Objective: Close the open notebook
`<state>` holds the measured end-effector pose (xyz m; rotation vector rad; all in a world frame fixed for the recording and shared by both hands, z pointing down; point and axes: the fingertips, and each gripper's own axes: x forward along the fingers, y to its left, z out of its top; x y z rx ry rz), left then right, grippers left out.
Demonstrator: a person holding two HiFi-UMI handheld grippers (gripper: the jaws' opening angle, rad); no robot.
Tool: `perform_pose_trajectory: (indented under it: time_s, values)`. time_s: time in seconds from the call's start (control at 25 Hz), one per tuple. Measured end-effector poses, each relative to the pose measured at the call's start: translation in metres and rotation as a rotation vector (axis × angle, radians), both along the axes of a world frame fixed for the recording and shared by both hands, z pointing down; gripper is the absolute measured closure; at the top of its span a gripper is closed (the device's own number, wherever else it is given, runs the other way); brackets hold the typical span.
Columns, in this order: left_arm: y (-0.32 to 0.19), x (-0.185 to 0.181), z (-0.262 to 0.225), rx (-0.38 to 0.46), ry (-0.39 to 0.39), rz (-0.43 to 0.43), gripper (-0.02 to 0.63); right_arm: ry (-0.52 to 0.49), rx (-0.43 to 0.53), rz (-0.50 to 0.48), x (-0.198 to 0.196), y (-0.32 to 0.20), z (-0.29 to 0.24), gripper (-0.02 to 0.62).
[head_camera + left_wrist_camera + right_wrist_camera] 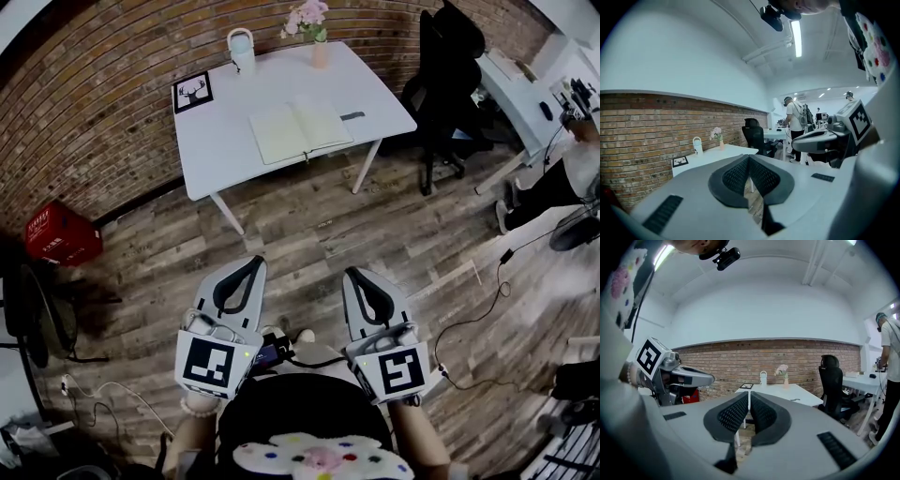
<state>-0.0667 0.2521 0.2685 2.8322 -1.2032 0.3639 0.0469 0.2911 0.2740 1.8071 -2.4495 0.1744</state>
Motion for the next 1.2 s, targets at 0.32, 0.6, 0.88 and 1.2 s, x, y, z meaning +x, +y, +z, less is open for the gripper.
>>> perform_pose_trajectory:
  time_s: [0.32, 0.6, 0.88, 1.2]
  values:
    - [0.003, 0.005, -0.002, 0.013, 0.0, -0.024, 0.592, -0.013, 0.013, -0.034, 0.004, -0.003, 0.0, 0.557]
    - [-0.01, 0.012, 0.003, 0.01, -0.009, -0.005, 0.592, 0.004, -0.013, -0.027, 0.01, -0.012, 0.008, 0.557]
    - [-0.041, 0.029, 0.003, 0.012, -0.002, 0.035, 0.591, 0.007, -0.022, 0.019, 0.024, -0.039, 0.012, 0.557]
    - [-0.087, 0.045, 0.017, -0.018, -0.004, 0.09, 0.592, 0.008, -0.052, 0.055, 0.037, -0.083, 0.018, 0.557]
